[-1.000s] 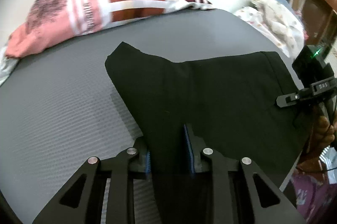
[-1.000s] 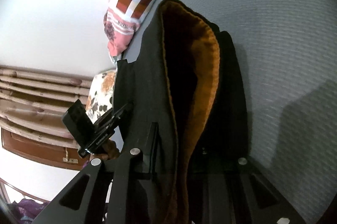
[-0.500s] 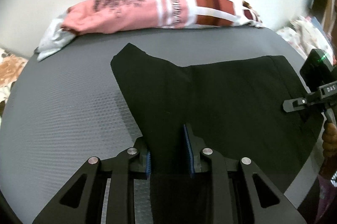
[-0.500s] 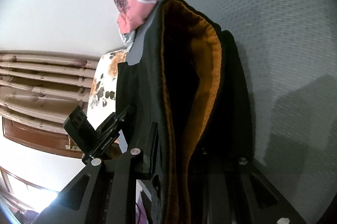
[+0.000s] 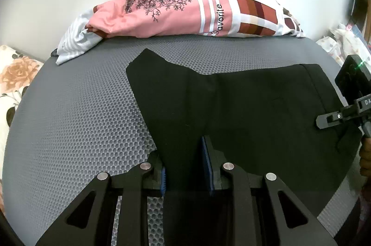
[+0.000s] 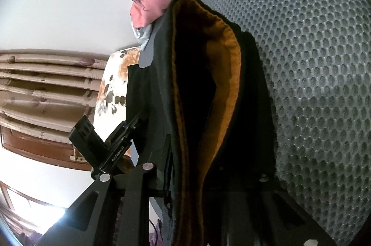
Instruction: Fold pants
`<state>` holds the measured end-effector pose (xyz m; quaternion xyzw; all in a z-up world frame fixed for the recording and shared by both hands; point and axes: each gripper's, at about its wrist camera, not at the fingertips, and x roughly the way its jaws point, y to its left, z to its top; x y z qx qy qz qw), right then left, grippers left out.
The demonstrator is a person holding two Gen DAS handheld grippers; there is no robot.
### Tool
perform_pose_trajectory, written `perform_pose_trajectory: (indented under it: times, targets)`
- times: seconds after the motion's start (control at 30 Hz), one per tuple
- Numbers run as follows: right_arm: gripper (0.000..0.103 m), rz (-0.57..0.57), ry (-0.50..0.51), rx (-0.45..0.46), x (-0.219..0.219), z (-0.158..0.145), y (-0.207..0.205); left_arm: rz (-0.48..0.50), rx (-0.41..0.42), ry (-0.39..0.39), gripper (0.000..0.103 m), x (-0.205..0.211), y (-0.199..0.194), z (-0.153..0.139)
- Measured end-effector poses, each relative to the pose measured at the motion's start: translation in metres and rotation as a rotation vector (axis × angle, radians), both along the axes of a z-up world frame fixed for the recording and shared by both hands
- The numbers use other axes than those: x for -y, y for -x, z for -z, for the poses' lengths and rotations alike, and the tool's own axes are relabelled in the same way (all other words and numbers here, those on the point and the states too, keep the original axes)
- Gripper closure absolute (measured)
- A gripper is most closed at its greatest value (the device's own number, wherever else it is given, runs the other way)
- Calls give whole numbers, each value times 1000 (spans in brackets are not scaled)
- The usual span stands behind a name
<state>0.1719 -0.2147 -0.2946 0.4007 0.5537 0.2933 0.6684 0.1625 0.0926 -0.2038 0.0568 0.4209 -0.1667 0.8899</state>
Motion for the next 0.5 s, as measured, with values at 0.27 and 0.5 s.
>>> perform_pose_trajectory:
  times: [0.27,0.5]
  targets:
    - [88,-31,63,39,-4,-6,1,-4,5,-11,76,2,0,-1]
    - [88,-50,125,101,-9,-11,2,-15,17,-36,73,6,2,2]
